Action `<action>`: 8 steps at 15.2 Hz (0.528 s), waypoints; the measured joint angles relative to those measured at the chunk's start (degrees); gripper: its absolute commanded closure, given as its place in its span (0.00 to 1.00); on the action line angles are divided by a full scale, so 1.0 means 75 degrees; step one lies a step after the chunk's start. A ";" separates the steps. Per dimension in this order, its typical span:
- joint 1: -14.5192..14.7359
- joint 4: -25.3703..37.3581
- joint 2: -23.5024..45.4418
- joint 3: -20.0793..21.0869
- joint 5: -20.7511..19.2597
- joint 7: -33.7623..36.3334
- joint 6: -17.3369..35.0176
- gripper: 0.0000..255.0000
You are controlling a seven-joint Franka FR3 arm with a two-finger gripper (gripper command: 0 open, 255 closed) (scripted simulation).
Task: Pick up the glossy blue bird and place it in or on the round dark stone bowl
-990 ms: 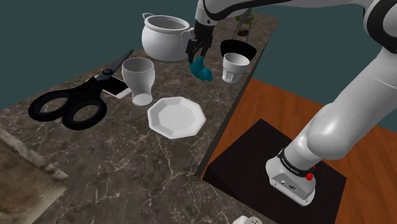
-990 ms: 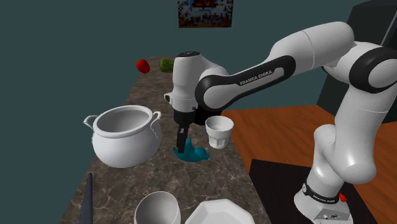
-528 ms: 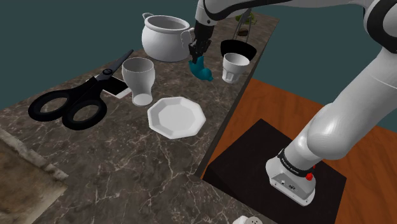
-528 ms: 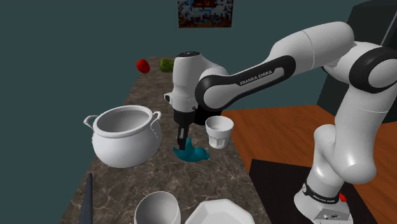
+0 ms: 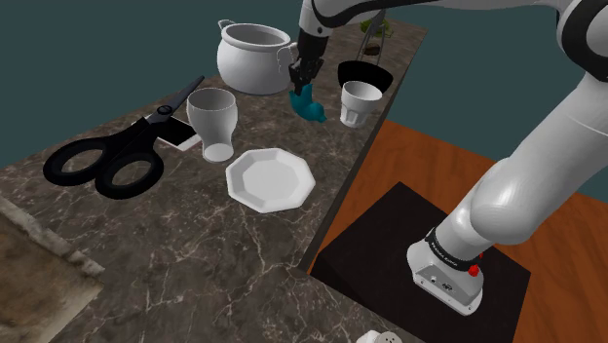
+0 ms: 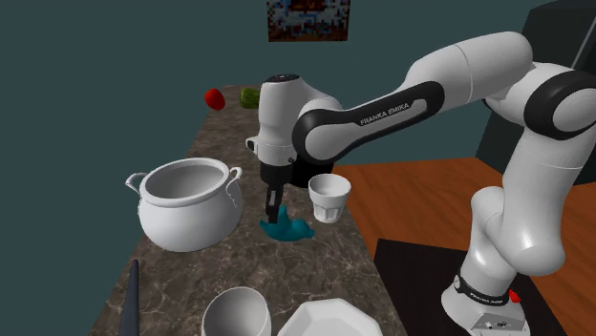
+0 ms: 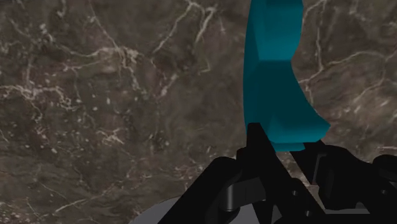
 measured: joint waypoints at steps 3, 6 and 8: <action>-0.0001 0.0211 -0.0061 -0.0001 0.0003 -0.0001 -0.0271 1.00; 0.0003 0.0484 -0.0095 0.0003 0.0004 0.0011 -0.0575 1.00; -0.0004 0.0681 -0.0113 -0.0004 0.0005 0.0000 -0.0791 1.00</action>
